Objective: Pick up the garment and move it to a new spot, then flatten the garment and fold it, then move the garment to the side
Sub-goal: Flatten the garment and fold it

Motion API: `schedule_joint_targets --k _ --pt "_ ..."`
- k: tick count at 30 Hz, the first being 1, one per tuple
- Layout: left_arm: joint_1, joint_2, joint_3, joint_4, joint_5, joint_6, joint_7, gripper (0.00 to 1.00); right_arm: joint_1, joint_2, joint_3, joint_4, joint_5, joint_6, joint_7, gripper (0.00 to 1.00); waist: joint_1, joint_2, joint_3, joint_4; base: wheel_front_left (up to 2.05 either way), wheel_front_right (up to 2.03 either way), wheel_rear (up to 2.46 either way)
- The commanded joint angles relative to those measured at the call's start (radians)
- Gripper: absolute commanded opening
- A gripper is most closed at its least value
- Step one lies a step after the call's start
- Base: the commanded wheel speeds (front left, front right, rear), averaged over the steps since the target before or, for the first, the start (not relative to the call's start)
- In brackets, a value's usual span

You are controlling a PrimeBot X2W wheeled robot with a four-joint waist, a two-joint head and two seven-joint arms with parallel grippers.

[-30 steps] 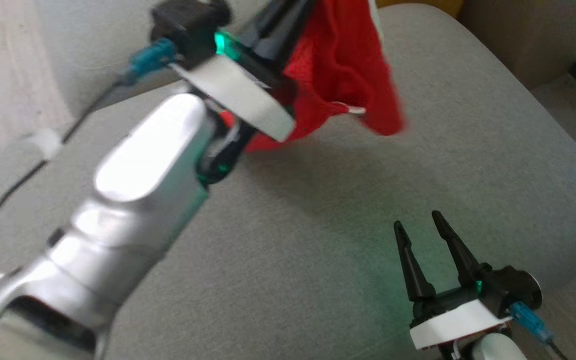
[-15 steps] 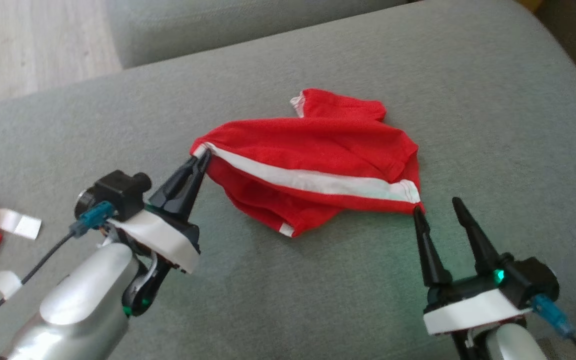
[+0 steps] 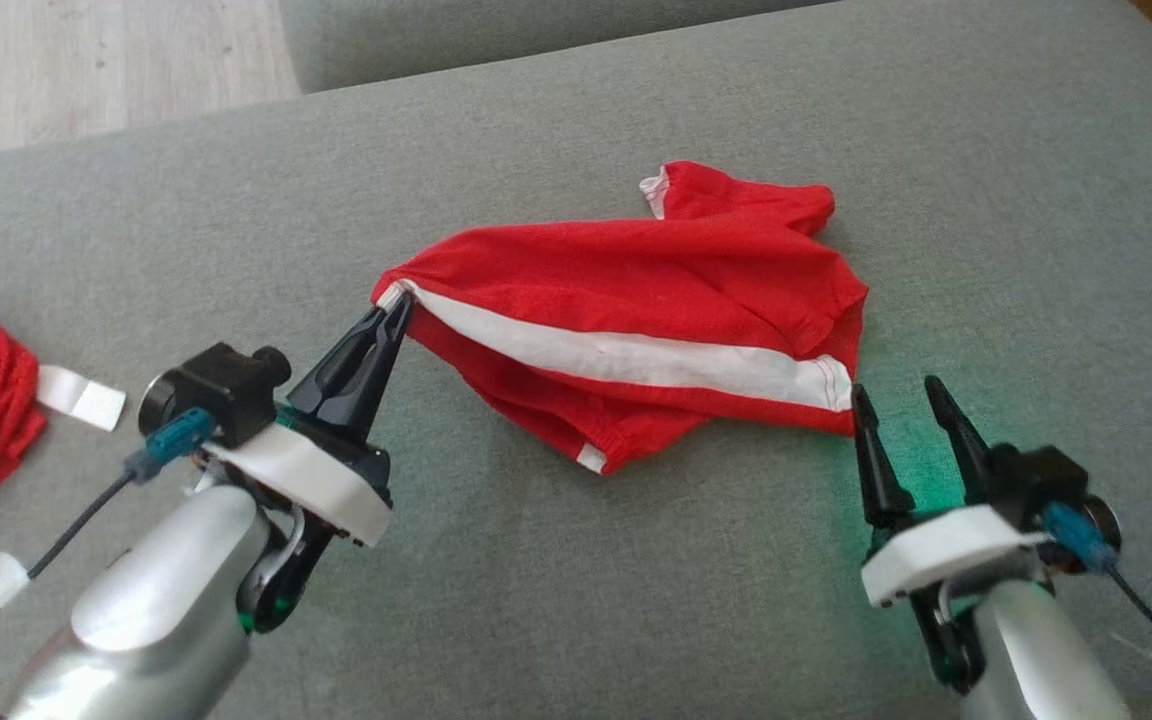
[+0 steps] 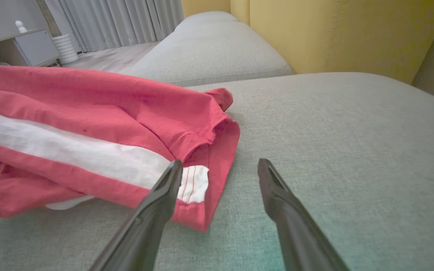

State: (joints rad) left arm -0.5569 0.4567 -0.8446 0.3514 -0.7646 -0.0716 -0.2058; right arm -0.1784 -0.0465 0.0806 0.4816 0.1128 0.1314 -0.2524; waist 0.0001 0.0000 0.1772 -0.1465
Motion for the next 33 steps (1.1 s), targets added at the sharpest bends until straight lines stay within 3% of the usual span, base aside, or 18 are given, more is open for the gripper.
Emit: schedule_joint_targets --k 1,9,15,16,18,20,21,22,23,28,33 --pt "-0.04 0.024 0.042 -0.025 0.005 -0.001 -0.015 0.0 -0.047 -0.004 0.027 -0.002 -0.007 -0.001 -0.009 1.0 -0.0001 0.0 0.0 0.004 0.0 0.0 0.0" --pt "-0.042 -0.007 0.039 -0.016 0.005 -0.002 -0.028 0.0 -0.133 -0.004 0.082 0.153 -0.002 -0.001 -0.009 1.0 -0.0001 0.0 0.001 0.03 0.0 0.0 0.0" --pt "-0.04 -0.015 0.036 -0.008 0.005 -0.004 -0.033 0.0 -0.169 -0.004 0.112 0.235 0.039 -0.001 -0.009 0.87 -0.0001 0.0 0.005 0.044 0.0 0.0 0.0" --pt "-0.04 -0.017 0.034 -0.007 0.005 -0.004 -0.034 0.0 -0.178 -0.004 0.118 0.257 0.057 -0.001 -0.009 0.77 -0.0001 0.0 0.007 0.048 0.0 0.0 0.0" --pt "-0.041 -0.019 0.032 -0.006 0.006 -0.005 -0.035 0.0 -0.187 -0.004 0.127 0.274 0.078 -0.001 -0.009 0.69 -0.0001 0.0 0.008 0.05 0.0 0.0 0.0" --pt "-0.041 -0.019 0.029 -0.004 0.006 -0.006 -0.035 0.0 -0.197 -0.004 0.146 0.291 0.104 -0.001 -0.009 0.44 -0.0001 0.0 0.009 0.052 0.0 0.0 0.0" --pt "-0.041 -0.019 0.028 -0.004 0.006 -0.007 -0.035 0.0 -0.202 -0.004 0.157 0.299 0.116 -0.001 -0.009 0.25 -0.0001 0.0 0.009 0.052 0.0 0.0 0.0" --pt "-0.041 -0.019 0.028 -0.004 0.006 -0.007 -0.035 0.0 -0.202 -0.004 0.157 0.299 0.116 -0.001 -0.009 0.25 -0.0001 0.0 0.009 0.052 0.0 0.0 0.0" --pt "-0.041 -0.018 0.028 -0.003 0.006 -0.007 -0.035 0.0 -0.208 -0.004 0.169 0.306 0.123 -0.001 -0.009 0.0 -0.0001 0.0 0.01 0.051 0.0 0.0 0.0" --pt "-0.037 -0.01 0.031 -0.001 0.006 -0.003 -0.038 0.0 -0.225 -0.004 0.183 0.292 0.106 -0.001 -0.009 0.0 -0.0001 0.0 0.001 0.046 0.0 0.0 0.0" --pt "-0.036 0.009 0.038 -0.011 0.026 0.005 -0.044 0.0 -0.197 -0.004 0.119 0.15 0.042 -0.001 -0.009 0.0 -0.0001 0.0 -0.029 0.033 0.0 0.0 0.0"
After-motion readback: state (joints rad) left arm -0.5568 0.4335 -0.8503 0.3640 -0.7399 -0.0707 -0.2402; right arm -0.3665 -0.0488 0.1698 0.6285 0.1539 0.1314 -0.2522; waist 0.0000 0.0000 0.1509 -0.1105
